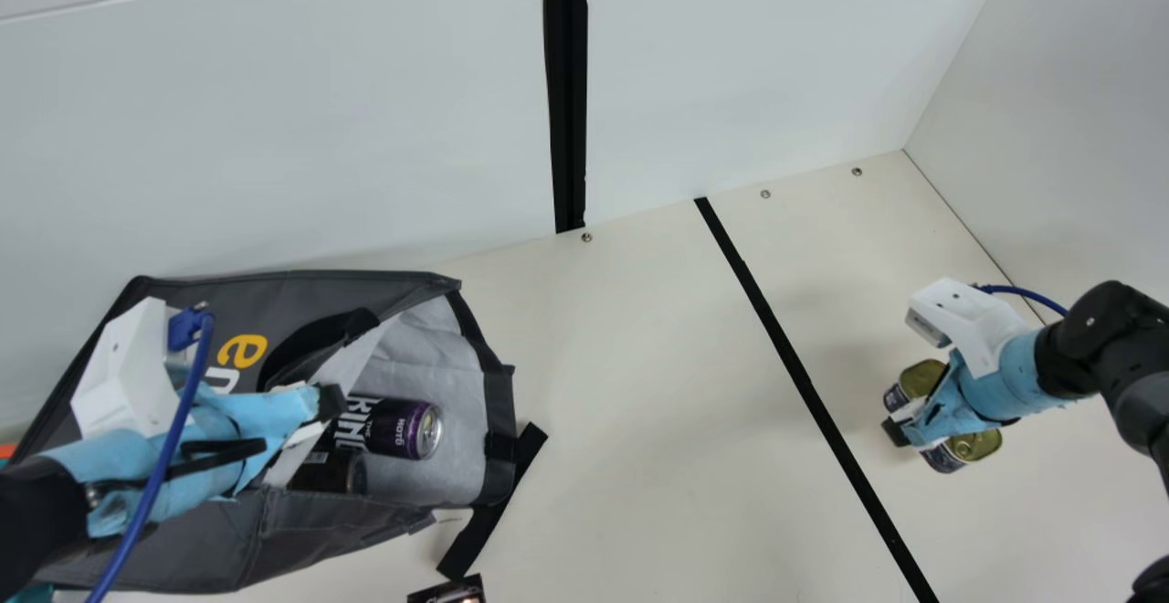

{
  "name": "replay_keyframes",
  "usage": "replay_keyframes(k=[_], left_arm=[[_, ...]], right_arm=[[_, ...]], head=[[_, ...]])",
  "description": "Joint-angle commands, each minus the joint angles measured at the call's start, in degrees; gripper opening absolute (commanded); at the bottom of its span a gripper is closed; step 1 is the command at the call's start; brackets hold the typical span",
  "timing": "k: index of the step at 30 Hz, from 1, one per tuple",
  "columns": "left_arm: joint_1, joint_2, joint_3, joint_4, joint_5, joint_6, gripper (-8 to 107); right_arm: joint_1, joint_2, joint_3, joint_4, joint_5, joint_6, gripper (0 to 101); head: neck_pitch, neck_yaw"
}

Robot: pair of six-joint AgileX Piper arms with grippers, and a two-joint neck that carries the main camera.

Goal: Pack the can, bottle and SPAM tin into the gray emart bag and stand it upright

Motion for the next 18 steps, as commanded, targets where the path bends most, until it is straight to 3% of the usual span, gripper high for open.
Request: replay_keyframes(k=[1, 10, 18], left_arm=[[0.00, 0.00, 0.00, 0.00, 0.00, 0.00, -8], [0.00, 0.00, 0.00, 0.00, 0.00, 0.00, -8], [0.00, 0.00, 0.00, 0.00, 0.00, 0.00, -8]], right_arm=[[1.93, -0.27, 0.09, -0.38, -0.23, 1.18, 0], [9.00, -1.32, -0.53, -0.87, 0.38, 3.87, 0], [13.97, -0.64, -3.52, 0.11, 2.80, 1.57, 0]], head=[[-1.30, -0.05], [-1.30, -0.05], [-1.30, -0.05]])
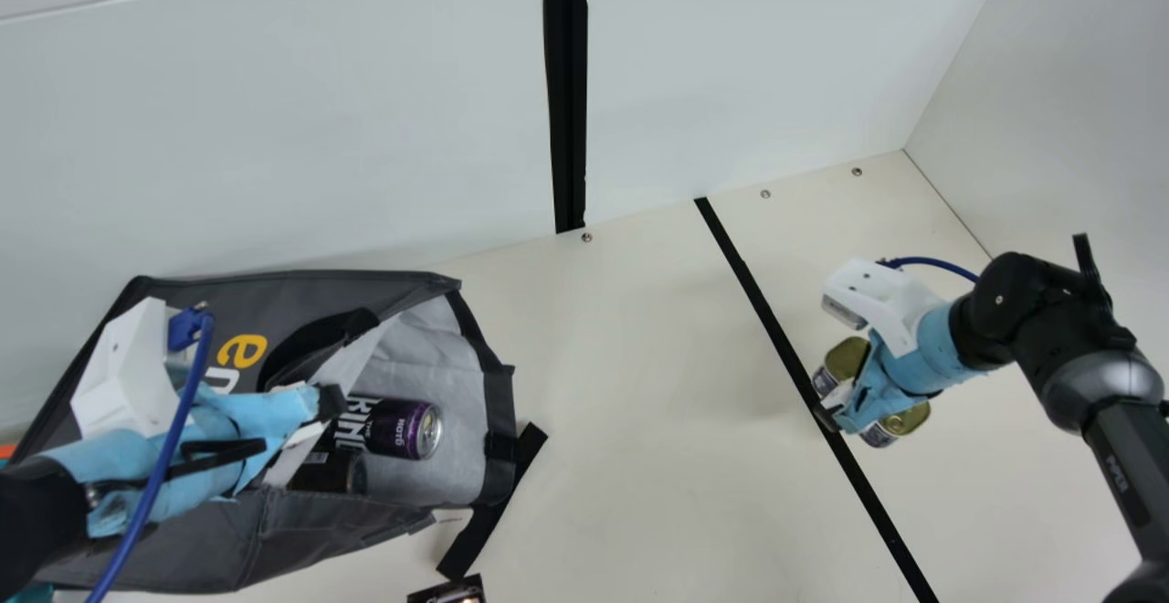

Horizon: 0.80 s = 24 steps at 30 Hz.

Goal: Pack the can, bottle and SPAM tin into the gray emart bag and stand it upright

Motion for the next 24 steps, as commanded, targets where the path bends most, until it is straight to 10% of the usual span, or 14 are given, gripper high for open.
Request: replay_keyframes(k=[1, 24], left_arm=[[0.00, 0.00, 0.00, 0.00, 0.00, 0.00, -8], [0.00, 0.00, 0.00, 0.00, 0.00, 0.00, -8]], right_arm=[[1.03, 0.27, -1.04, 0.33, 0.80, -1.18, 0], [11.16, 1.57, -6.84, 4.20, 8.97, -16.32, 0]], head=[[-1.30, -0.14], [-1.30, -0.14]])
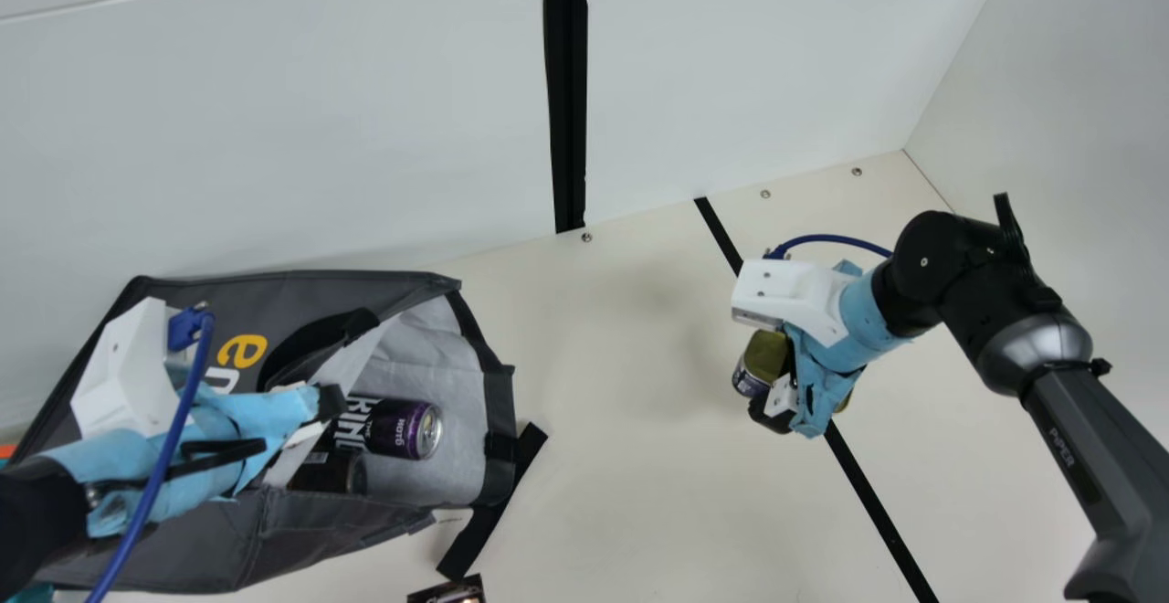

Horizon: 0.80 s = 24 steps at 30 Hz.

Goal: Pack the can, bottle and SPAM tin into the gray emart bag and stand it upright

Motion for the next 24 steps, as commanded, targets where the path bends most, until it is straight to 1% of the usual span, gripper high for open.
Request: replay_keyframes(k=[1, 9, 14, 24], left_arm=[[0.00, 0.00, 0.00, 0.00, 0.00, 0.00, -8], [0.00, 0.00, 0.00, 0.00, 0.00, 0.00, -8], [0.00, 0.00, 0.00, 0.00, 0.00, 0.00, -8], [0.00, 0.00, 0.00, 0.00, 0.00, 0.00, -8]], right_arm=[[0.74, -0.14, -0.22, 0.30, 0.46, -0.98, 0], [3.37, -0.82, -1.38, 1.15, 2.91, -4.49, 0], [5.01, -1.59, -1.45, 1.70, 4.28, -6.16, 0], [10.16, -3.36, 0.84, 3.11, 4.28, -8.18, 0]], head=[[-1.30, -0.14], [-1.30, -0.14], [-1.30, -0.14], [-1.30, -0.14]])
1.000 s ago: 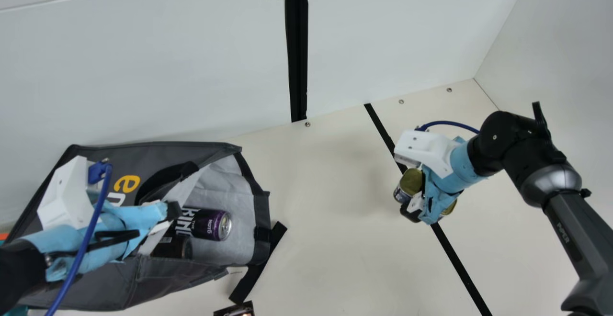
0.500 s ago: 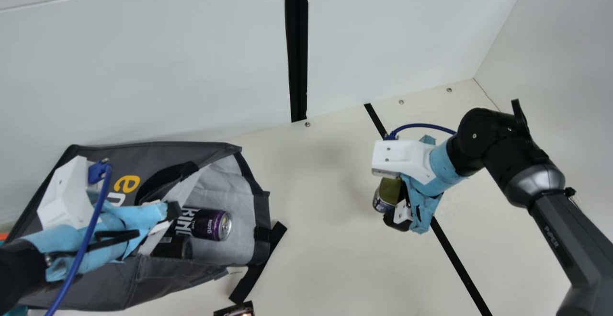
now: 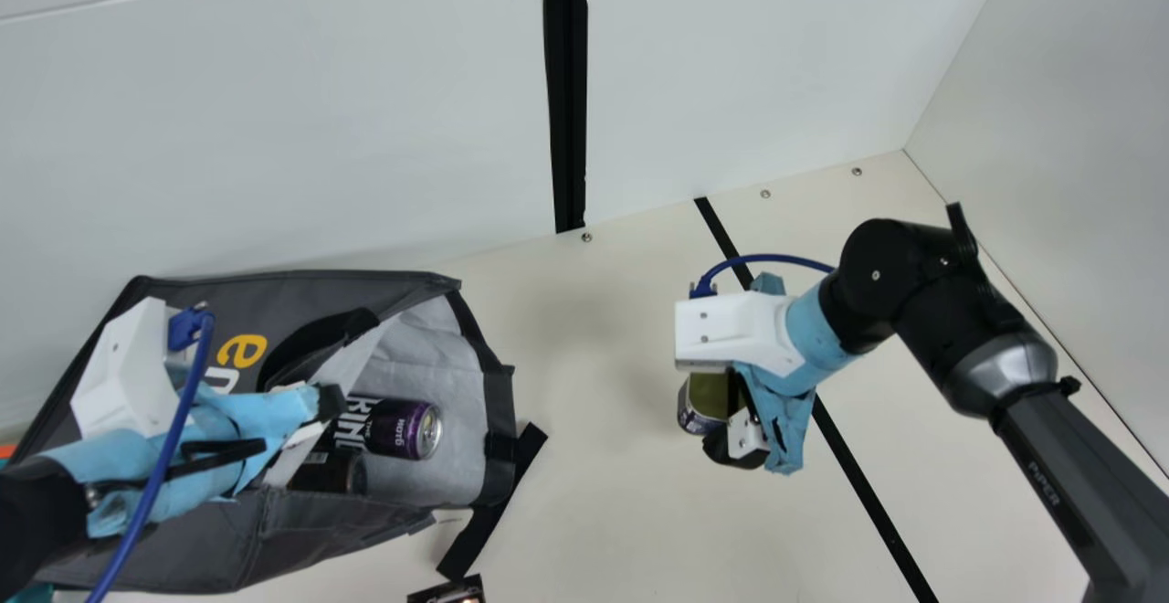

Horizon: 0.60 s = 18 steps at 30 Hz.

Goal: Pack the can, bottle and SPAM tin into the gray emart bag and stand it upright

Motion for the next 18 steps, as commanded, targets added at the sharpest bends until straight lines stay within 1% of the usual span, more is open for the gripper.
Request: replay_keyframes(k=[1, 8, 18], left_arm=[[0.00, 0.00, 0.00, 0.00, 0.00, 0.00, -8], [0.00, 0.00, 0.00, 0.00, 0.00, 0.00, -8], [0.00, 0.00, 0.00, 0.00, 0.00, 0.00, -8]], right_arm=[[1.19, -0.23, 0.30, 0.36, -0.13, -0.21, 0], [5.04, -0.99, 0.99, 1.78, -0.13, -0.45, 0], [9.34, -1.15, 0.85, 5.47, -0.13, -0.74, 0]], head=[[-1.30, -0.05], [-1.30, -0.05], [-1.30, -0.05]])
